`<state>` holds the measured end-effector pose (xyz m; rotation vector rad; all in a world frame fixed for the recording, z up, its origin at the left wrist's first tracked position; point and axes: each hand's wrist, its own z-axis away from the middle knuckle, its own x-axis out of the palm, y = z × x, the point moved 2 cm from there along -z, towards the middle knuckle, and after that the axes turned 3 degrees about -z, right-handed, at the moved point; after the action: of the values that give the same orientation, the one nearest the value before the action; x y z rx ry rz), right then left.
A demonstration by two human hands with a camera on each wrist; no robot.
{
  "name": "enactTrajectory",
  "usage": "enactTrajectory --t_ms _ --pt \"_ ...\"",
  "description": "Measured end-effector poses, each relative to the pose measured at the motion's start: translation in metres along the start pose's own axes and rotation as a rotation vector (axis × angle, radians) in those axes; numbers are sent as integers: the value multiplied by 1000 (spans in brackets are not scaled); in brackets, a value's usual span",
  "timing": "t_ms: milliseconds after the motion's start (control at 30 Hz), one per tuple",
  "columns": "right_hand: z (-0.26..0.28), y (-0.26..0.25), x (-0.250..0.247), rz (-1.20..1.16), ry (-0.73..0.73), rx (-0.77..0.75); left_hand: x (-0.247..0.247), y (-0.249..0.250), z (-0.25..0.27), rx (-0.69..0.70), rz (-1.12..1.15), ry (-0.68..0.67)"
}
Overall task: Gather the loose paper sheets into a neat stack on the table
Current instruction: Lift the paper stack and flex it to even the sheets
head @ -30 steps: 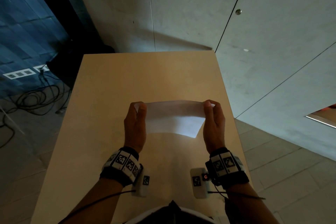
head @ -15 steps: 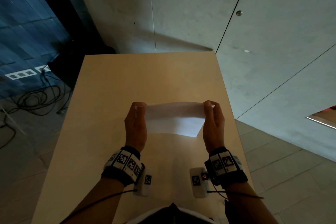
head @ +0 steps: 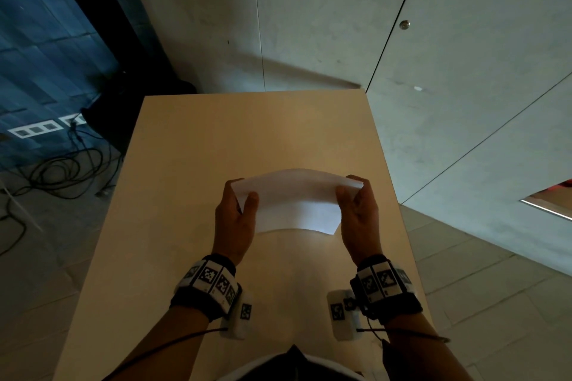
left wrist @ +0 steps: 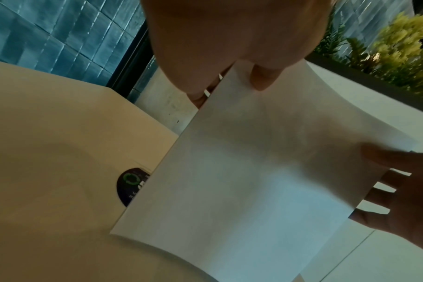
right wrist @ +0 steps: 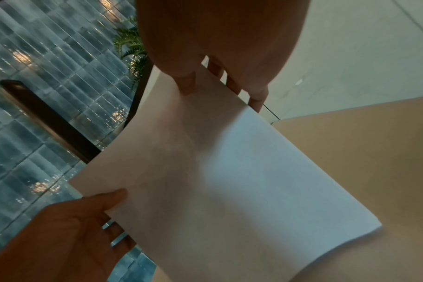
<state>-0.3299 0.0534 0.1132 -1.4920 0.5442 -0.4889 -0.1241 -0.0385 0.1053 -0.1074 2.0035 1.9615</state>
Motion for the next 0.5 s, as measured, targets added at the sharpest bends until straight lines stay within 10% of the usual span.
enactTrajectory --t_ms 500 --pt "14 37 -5 203 -45 101 -1 -25 6 -70 -155 -50"
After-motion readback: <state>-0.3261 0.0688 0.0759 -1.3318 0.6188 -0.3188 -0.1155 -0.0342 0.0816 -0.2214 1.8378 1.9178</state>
